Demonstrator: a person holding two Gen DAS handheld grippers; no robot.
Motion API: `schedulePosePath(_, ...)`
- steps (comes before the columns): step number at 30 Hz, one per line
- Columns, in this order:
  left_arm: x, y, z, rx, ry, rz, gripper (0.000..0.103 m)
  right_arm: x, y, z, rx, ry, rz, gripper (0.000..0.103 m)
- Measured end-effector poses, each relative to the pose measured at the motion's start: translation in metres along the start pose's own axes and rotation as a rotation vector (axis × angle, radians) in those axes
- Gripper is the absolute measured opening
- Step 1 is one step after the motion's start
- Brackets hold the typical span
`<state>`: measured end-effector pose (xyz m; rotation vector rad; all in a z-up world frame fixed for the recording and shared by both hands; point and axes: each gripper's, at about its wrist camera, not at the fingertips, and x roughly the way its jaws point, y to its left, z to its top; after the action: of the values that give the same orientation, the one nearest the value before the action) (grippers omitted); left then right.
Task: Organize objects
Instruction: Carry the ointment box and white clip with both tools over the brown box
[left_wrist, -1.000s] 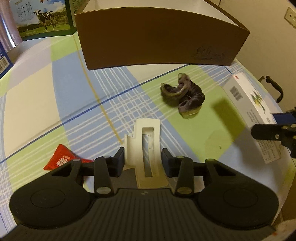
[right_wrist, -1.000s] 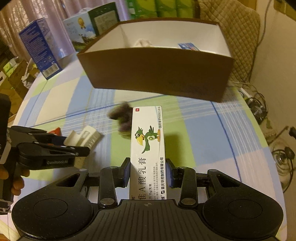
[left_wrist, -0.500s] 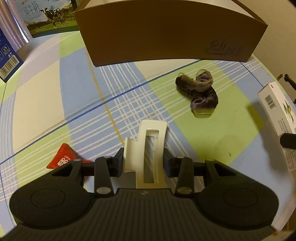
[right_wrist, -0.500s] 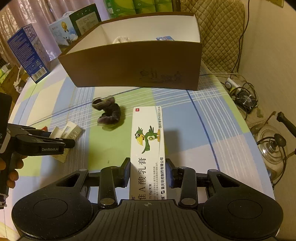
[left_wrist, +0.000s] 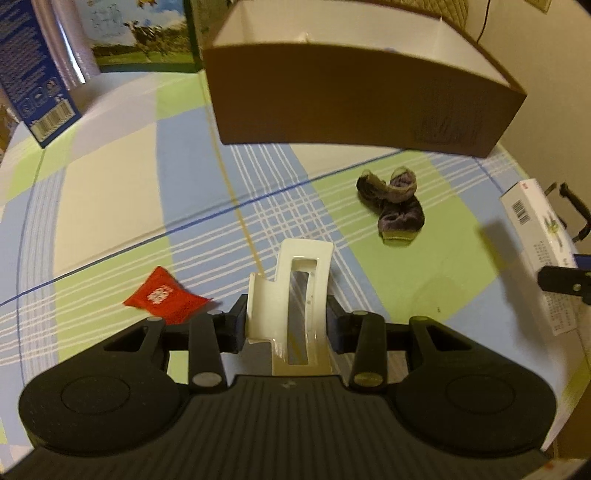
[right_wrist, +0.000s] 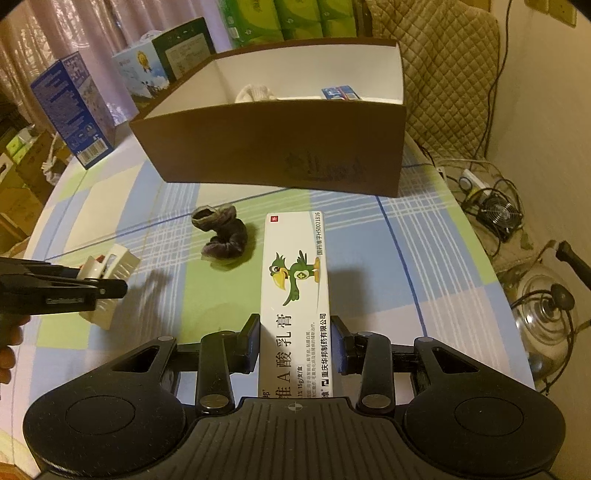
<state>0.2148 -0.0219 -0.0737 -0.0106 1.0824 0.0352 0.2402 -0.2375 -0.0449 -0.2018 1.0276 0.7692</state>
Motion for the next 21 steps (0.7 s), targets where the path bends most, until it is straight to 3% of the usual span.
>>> schedulePosePath(21,-0.065,-0.02,0.039,-0.033,-0.177,-0.017,0.036,-0.013,0.003,0.035,-0.066,-0.061,0.083,0.035)
